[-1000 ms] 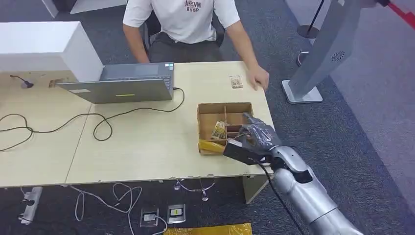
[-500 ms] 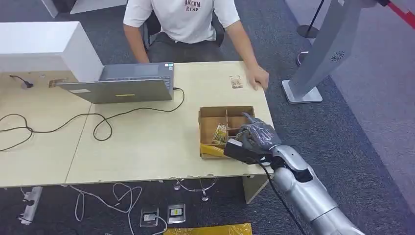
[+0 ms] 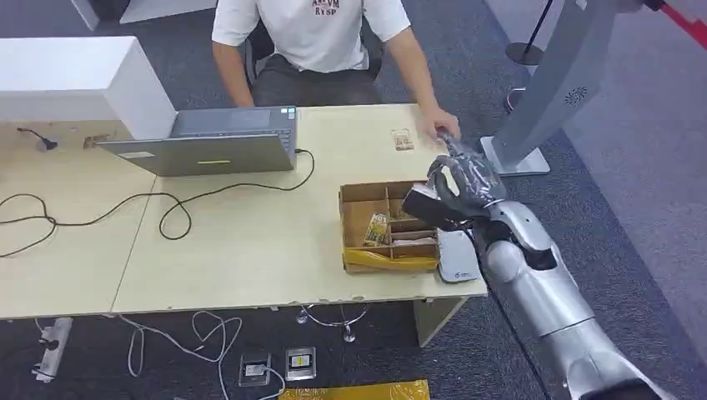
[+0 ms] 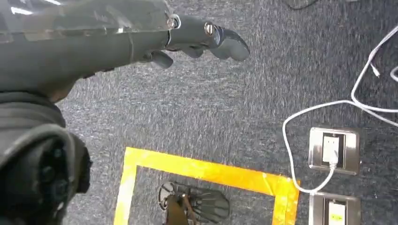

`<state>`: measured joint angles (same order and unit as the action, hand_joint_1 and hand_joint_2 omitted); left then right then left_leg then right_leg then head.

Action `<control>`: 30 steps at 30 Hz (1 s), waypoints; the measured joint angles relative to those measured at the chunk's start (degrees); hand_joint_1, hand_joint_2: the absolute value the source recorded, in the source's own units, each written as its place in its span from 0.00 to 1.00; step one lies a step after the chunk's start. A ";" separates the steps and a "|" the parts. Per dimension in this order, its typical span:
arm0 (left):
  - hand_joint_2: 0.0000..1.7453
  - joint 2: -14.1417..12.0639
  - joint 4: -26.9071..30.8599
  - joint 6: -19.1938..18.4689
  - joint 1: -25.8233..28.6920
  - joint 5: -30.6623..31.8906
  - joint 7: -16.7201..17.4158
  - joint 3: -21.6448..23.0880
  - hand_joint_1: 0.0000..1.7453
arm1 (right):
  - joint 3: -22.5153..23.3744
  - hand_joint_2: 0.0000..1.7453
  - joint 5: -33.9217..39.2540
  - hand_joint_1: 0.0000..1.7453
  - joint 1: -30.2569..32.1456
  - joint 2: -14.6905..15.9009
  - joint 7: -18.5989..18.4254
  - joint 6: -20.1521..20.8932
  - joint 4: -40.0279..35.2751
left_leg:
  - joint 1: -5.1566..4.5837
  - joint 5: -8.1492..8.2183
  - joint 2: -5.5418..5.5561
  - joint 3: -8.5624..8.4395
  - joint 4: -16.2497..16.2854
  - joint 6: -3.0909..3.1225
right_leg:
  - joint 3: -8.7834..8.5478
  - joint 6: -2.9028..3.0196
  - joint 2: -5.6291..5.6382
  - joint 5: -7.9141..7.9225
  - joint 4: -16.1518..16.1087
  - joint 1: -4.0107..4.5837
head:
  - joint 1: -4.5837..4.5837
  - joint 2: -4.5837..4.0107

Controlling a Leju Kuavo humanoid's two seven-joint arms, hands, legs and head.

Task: Pass the card to the sensor for recognition and then transmit it.

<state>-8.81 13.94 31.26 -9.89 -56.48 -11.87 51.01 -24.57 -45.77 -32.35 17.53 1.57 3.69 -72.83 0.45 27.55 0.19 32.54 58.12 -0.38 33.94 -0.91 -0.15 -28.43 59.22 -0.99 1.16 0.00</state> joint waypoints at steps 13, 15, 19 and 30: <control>0.00 0.53 0.00 -0.98 -0.05 0.22 -1.01 0.00 0.00 | 4.24 1.00 -1.75 1.00 -11.31 1.14 4.49 -2.71 3.48 | 0.01 0.00 0.00 0.03 0.00 0.00 | 0.01 0.00 0.01 0.00 0.02 0.00 | 0.00 0.00; 0.00 0.48 0.00 -1.29 -0.06 0.52 -1.05 0.02 0.00 | 4.11 1.00 -2.12 1.00 -13.79 1.07 6.08 -3.22 5.14 | 0.01 0.00 0.00 0.05 0.00 0.00 | 0.01 0.00 0.01 0.00 0.03 0.00 | 0.00 0.00; 0.00 0.37 0.00 -2.01 -0.08 1.14 -1.75 0.04 0.00 | 3.52 1.00 -3.23 1.00 -20.44 0.18 9.49 -4.87 10.70 | 0.01 -0.02 0.03 0.10 0.00 0.00 | 0.01 0.00 -0.04 0.00 0.04 0.00 | 0.00 0.00; 0.00 0.24 0.15 -2.45 -0.16 0.53 -2.03 0.48 0.00 | -1.44 1.00 -7.12 1.00 -36.44 -7.73 13.53 -7.47 32.50 | 0.05 -0.02 0.10 0.11 0.00 0.00 | 0.03 0.01 -0.10 0.00 0.05 0.05 | -0.02 0.00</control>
<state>-8.57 14.10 28.81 -10.05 -55.95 -13.90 51.49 -26.01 -52.89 -68.79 9.80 15.10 -3.78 -40.33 0.50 27.53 0.30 32.64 58.12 -0.39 33.97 -0.90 -0.25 -28.43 59.28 -0.94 1.14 0.00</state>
